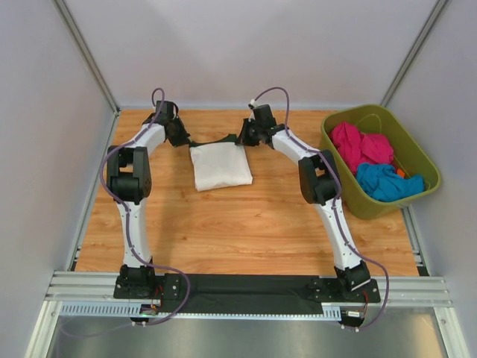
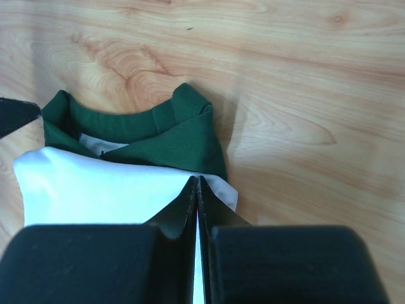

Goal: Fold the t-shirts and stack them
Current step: Fold the tshirt

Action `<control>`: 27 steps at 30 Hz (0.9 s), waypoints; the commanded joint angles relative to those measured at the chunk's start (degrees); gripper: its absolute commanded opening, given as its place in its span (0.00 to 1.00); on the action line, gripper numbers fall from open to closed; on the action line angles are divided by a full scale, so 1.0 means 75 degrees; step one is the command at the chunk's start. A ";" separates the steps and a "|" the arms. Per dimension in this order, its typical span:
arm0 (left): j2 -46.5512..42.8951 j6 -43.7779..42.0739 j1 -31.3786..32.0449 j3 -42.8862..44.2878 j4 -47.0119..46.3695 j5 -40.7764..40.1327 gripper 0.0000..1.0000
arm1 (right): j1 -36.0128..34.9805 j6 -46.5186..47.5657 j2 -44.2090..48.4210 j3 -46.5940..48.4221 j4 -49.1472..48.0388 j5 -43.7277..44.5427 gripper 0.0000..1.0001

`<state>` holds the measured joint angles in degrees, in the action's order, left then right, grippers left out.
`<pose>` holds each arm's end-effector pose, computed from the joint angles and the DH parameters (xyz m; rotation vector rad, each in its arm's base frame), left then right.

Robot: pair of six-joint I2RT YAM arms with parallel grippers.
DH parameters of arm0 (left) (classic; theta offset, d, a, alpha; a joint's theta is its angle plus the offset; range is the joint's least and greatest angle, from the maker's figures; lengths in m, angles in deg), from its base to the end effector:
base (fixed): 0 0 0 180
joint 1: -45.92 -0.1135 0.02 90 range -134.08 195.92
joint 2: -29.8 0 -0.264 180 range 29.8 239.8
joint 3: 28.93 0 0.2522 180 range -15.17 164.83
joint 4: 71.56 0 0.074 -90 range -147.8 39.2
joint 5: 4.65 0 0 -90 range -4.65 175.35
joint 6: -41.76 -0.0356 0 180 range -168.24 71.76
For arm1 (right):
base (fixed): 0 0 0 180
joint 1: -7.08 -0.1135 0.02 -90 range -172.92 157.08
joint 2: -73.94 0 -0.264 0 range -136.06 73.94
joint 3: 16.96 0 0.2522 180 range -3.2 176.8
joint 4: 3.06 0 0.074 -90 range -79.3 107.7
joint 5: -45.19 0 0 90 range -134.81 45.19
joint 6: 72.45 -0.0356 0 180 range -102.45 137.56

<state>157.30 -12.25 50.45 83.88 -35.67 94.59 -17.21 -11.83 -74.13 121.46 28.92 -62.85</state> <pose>0.4920 -0.0447 0.1747 -0.6092 2.4303 -0.5005 0.5180 0.2459 0.1392 -0.0642 2.4010 0.8251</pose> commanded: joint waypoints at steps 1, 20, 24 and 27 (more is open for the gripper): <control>0.0367 -0.0580 -0.0054 0.0482 0.0775 -0.0270 0.00 | 0.0028 0.0461 0.0313 -0.0157 0.0265 0.0835 0.00; -0.2947 -0.1578 -0.0159 0.0709 0.2170 0.0020 0.72 | 0.0028 0.1351 0.3370 0.0863 0.2010 0.0519 0.92; -0.4434 -0.0992 -0.0148 -0.0957 0.1656 0.0689 0.90 | 0.0028 0.1387 0.4504 -0.0057 0.2773 0.0963 1.00; -0.4928 -0.0558 -0.0148 -0.2164 0.1234 0.1112 0.90 | 0.0028 0.1235 0.5373 -0.1392 0.2915 0.1571 1.00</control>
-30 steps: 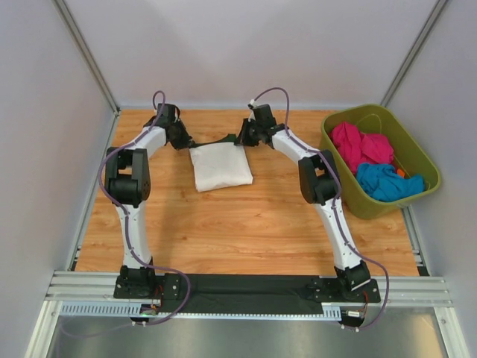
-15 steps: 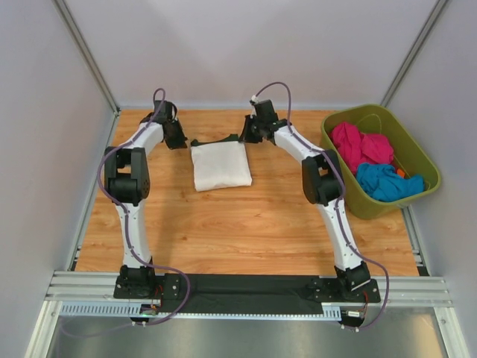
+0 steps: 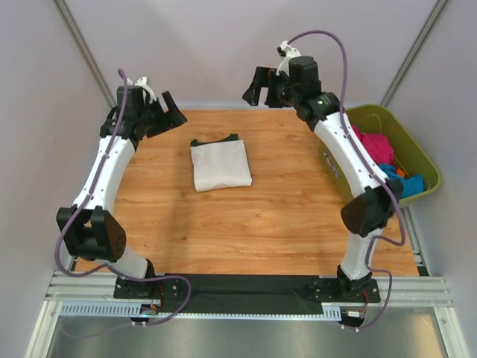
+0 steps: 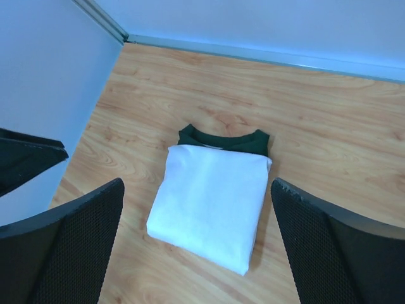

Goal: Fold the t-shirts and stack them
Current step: Fold the tshirt, then neatly place the folded tshirt to the corner

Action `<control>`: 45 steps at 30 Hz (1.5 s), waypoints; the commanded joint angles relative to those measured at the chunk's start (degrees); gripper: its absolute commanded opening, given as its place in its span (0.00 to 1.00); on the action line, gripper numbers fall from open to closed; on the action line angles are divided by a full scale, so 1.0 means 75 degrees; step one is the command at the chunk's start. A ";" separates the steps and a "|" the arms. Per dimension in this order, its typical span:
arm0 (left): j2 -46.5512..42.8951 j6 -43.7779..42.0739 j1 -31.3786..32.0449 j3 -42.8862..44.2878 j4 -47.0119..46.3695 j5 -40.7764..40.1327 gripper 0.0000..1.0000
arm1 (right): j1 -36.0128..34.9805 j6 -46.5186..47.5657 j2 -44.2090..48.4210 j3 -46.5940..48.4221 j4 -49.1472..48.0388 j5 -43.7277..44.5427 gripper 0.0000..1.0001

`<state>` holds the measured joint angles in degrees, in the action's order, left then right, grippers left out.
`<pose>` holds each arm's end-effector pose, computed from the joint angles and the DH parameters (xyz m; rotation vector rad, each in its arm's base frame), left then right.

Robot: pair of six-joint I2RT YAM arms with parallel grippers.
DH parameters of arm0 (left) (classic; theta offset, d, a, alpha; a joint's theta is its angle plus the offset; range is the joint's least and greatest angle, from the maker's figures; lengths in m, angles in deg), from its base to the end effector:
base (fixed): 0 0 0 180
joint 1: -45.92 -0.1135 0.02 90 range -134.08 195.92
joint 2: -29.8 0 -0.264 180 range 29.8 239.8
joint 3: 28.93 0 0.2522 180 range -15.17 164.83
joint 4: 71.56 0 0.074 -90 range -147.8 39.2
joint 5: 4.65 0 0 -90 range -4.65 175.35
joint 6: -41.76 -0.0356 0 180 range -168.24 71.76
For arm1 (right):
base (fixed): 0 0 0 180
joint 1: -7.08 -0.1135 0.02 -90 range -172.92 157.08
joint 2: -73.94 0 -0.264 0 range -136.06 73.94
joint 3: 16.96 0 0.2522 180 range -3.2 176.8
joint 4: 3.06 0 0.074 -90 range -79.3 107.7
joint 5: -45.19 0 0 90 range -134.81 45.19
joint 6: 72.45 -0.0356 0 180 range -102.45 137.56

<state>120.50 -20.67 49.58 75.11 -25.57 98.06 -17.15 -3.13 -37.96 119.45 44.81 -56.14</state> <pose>0.3589 -0.0308 0.3770 -0.3206 2.1528 -0.5528 0.4056 0.1902 0.4199 -0.1956 2.0293 0.6973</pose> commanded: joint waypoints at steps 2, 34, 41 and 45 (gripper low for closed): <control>-0.0162 0.0811 -0.0031 -0.1697 -0.0311 0.0789 0.90 | 0.0031 -0.0054 0.1146 -0.1888 0.0645 0.0842 1.00; 0.2426 0.1480 0.0074 -0.3366 -0.4168 0.1082 0.64 | 0.0020 -0.0499 0.1326 -0.3310 0.1499 0.1370 1.00; 0.2871 0.1468 0.0098 -0.3202 -0.4250 0.1200 0.43 | 0.0031 -0.0511 0.1279 -0.3264 0.1511 0.1429 1.00; 0.3012 0.1351 0.0098 -0.3003 -0.4052 0.1095 0.12 | 0.0020 -0.0535 0.1267 -0.3217 0.1523 0.1464 1.00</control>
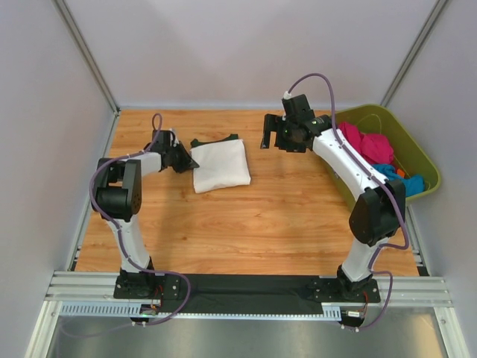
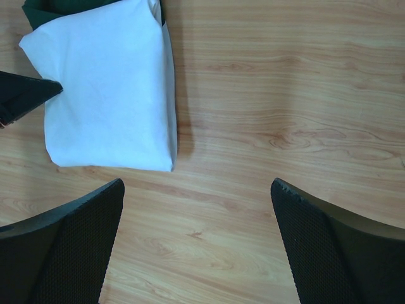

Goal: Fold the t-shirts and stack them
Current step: Neatly place the folded tshirt to the corner

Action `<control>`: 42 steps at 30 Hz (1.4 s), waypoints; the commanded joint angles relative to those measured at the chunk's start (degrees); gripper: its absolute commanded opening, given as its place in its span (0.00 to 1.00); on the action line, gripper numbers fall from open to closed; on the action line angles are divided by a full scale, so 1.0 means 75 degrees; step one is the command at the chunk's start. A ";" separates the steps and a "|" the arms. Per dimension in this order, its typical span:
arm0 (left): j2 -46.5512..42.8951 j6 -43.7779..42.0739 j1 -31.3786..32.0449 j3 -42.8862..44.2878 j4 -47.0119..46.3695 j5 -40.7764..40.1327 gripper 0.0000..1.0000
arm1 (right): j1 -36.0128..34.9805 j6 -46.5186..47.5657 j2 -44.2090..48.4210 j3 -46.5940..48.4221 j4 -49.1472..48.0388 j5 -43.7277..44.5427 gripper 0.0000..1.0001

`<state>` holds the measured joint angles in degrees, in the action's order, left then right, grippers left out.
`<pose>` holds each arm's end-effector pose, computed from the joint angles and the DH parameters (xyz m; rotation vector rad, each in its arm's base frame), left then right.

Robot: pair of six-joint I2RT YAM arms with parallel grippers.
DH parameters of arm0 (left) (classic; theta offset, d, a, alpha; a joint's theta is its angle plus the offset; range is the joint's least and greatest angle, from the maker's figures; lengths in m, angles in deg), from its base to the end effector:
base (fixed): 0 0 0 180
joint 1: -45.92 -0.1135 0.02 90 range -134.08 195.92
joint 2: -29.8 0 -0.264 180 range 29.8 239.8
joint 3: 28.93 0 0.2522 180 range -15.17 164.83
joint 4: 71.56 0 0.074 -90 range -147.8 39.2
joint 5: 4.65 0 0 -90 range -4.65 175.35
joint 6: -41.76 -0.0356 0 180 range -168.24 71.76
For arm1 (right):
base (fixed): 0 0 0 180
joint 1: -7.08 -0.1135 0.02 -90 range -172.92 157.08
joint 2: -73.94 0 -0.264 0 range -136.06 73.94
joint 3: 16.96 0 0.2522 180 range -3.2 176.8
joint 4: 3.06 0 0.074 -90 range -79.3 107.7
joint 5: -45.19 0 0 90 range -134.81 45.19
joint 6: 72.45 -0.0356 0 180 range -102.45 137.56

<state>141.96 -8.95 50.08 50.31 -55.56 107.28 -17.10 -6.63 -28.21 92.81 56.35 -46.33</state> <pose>0.3996 -0.0424 0.1403 -0.5809 2.4361 -0.7960 0.3584 0.1620 0.3189 -0.0116 2.5163 0.3875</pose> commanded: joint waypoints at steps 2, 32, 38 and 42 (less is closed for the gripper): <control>0.0256 -0.0339 0.0031 0.0632 0.0204 -0.0287 0.00 | 0.0014 -0.0068 -0.0044 0.0336 -0.0004 0.0179 1.00; 0.3665 -0.4299 -0.2477 0.8119 0.5923 -0.3544 0.00 | 0.0248 0.0131 -0.1801 0.1765 0.0043 0.0800 1.00; 0.4452 -0.4595 -0.2723 0.9505 0.6018 -0.4599 0.00 | 0.0295 0.0119 -0.2294 0.2046 -0.0192 0.0824 1.00; 0.4510 -0.4418 -0.3097 0.9458 0.5504 -0.4682 0.00 | 0.0353 0.0166 -0.2505 0.2210 -0.0402 0.0929 1.00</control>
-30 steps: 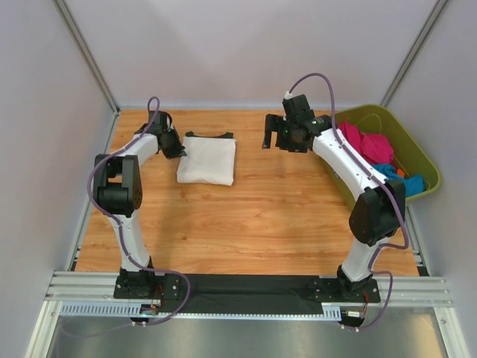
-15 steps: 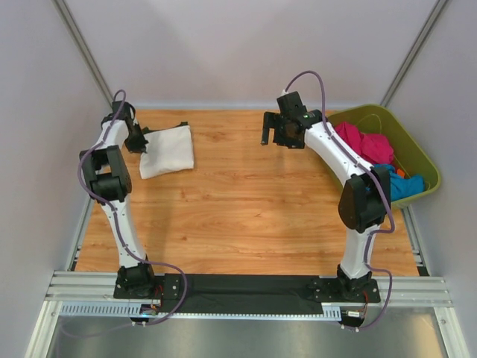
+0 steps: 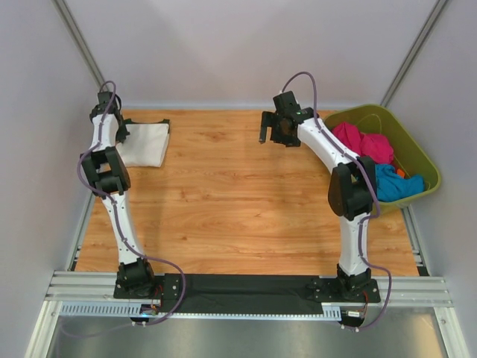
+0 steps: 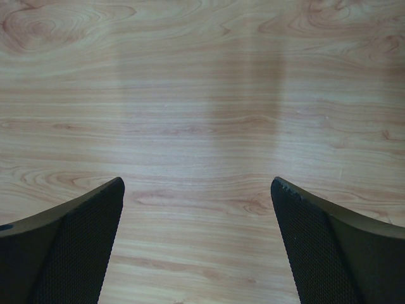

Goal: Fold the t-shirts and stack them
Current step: Neatly place the folded tshirt to the corner

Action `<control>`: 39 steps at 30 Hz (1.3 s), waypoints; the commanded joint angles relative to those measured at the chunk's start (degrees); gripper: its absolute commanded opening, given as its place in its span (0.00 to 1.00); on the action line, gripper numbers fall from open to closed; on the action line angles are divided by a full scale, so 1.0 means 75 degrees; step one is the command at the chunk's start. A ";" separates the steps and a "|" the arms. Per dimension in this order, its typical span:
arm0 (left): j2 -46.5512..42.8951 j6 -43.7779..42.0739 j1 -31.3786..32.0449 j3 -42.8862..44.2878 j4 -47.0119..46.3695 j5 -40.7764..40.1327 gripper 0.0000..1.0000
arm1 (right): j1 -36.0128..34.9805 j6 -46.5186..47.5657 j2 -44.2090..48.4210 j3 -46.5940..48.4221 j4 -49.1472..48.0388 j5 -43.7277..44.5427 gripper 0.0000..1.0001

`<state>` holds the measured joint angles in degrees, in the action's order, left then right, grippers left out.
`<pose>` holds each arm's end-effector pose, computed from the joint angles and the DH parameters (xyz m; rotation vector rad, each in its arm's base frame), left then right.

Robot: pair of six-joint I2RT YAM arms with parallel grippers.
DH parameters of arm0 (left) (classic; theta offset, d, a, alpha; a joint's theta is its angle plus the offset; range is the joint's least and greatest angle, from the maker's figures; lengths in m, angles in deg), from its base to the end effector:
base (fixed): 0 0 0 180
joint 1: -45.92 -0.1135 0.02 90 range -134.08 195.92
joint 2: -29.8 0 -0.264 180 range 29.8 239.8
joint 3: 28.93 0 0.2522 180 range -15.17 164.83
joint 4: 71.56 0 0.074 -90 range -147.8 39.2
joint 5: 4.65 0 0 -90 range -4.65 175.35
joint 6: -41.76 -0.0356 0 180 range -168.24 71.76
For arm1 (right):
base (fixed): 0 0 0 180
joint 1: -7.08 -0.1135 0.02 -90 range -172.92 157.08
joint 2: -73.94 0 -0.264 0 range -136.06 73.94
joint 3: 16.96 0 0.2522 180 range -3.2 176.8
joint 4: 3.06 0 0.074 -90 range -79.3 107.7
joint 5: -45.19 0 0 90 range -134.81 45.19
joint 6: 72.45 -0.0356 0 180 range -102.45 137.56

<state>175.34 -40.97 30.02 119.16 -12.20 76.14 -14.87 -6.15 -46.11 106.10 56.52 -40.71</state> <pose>0.5268 0.1560 0.1828 -0.5751 2.4992 0.2634 0.4317 0.1712 0.2639 0.0668 2.5679 0.2145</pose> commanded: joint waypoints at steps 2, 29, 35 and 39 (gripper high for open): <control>0.0107 -0.0102 -0.0493 0.0313 -0.0466 -0.0716 0.00 | 0.0056 0.0149 -0.0177 0.0590 -0.0449 0.0238 1.00; -0.3195 0.0460 -0.0563 -0.2343 -0.1918 0.0348 1.00 | 0.0091 0.0489 0.0689 0.0931 -0.0427 -0.0160 1.00; -0.5222 0.0929 -0.0424 -0.5882 -0.4377 0.1135 0.99 | 0.0080 0.0547 0.2317 -0.0696 -0.1222 -0.0019 1.00; -0.6336 0.1573 -0.0271 -0.7054 -0.4603 0.1755 0.99 | 0.0080 0.0629 0.3651 -0.1727 -0.1281 0.0225 1.00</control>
<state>134.03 -34.20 26.70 70.90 -39.56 84.14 -14.48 -2.91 -25.41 96.28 50.08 -41.37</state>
